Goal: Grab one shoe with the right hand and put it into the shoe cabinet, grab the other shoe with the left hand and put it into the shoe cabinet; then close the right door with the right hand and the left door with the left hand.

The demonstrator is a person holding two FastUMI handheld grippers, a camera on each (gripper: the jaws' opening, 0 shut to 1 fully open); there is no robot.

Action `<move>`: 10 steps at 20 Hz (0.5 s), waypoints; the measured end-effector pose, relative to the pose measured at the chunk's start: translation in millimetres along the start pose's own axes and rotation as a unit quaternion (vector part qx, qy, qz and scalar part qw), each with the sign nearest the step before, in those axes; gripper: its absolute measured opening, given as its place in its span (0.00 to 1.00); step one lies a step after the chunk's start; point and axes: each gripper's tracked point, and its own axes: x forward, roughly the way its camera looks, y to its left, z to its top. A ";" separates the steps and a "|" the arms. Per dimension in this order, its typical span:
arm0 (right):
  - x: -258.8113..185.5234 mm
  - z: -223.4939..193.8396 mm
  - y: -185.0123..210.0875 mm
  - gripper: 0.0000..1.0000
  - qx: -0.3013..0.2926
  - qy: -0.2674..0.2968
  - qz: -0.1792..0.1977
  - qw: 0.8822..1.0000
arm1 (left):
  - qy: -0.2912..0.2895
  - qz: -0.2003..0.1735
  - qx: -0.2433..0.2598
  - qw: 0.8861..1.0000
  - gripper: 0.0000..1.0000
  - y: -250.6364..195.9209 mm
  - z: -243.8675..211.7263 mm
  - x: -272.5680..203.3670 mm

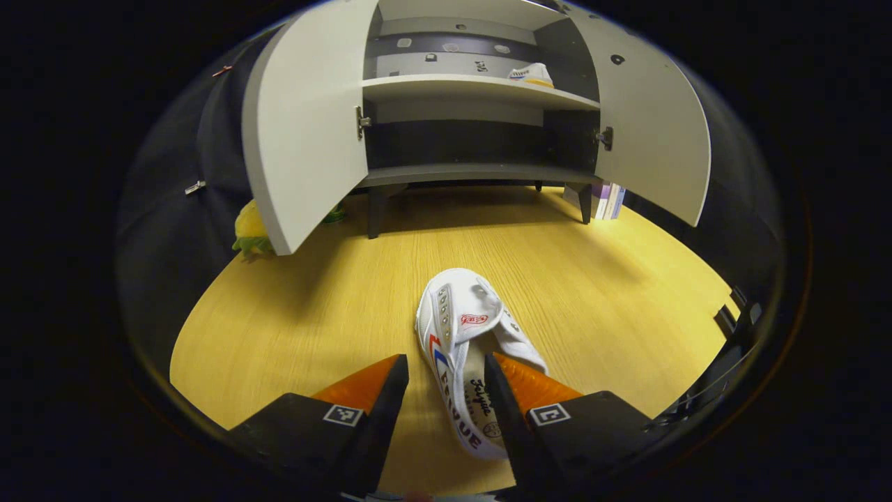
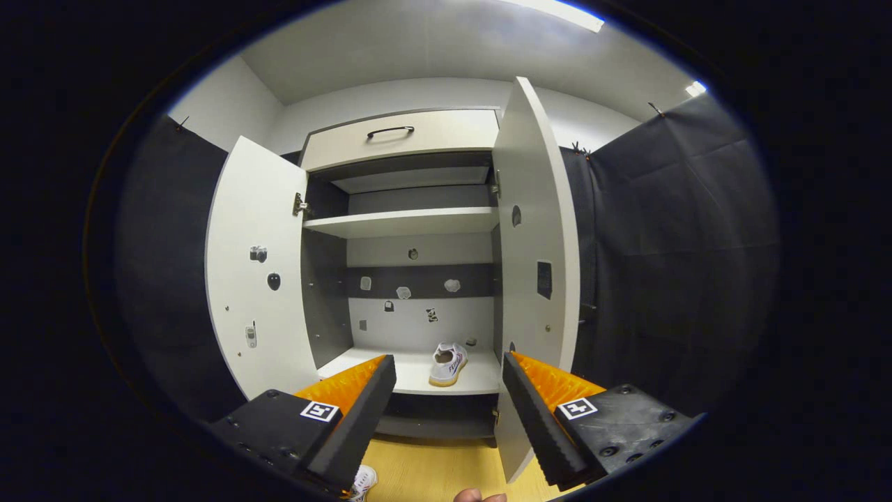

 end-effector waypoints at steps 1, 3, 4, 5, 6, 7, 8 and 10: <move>-0.7 -1.0 -7.4 0.98 -0.002 0.003 -0.008 1.000 | -0.001 0.003 0.007 1.000 0.68 1.2 2.0 7.1; -4.2 -1.6 -20.8 0.98 -0.007 0.007 -0.026 1.000 | -0.012 0.005 0.012 1.000 0.66 2.4 9.9 20.4; -6.9 -1.0 -28.5 0.98 -0.009 0.008 -0.036 0.999 | -0.019 0.008 0.013 1.000 0.64 4.7 13.8 26.9; -8.4 -1.1 -34.7 0.98 -0.010 0.009 -0.046 0.999 | -0.023 0.016 0.015 0.999 0.59 8.7 17.0 33.7; -11.5 -1.0 -41.1 0.98 -0.011 0.010 -0.055 0.998 | -0.022 0.020 0.016 0.999 0.58 11.8 17.4 38.9; -14.3 0.2 -45.3 0.98 -0.015 0.010 -0.062 0.998 | -0.019 0.021 0.013 1.000 0.46 9.8 18.3 42.9; -16.8 0.5 -51.5 0.98 -0.022 0.010 -0.070 0.997 | -0.016 0.030 0.013 0.999 0.42 12.4 20.1 46.8; -20.5 2.5 -62.5 0.98 -0.031 0.009 -0.083 0.996 | -0.009 0.049 0.032 0.998 0.32 20.9 19.2 50.3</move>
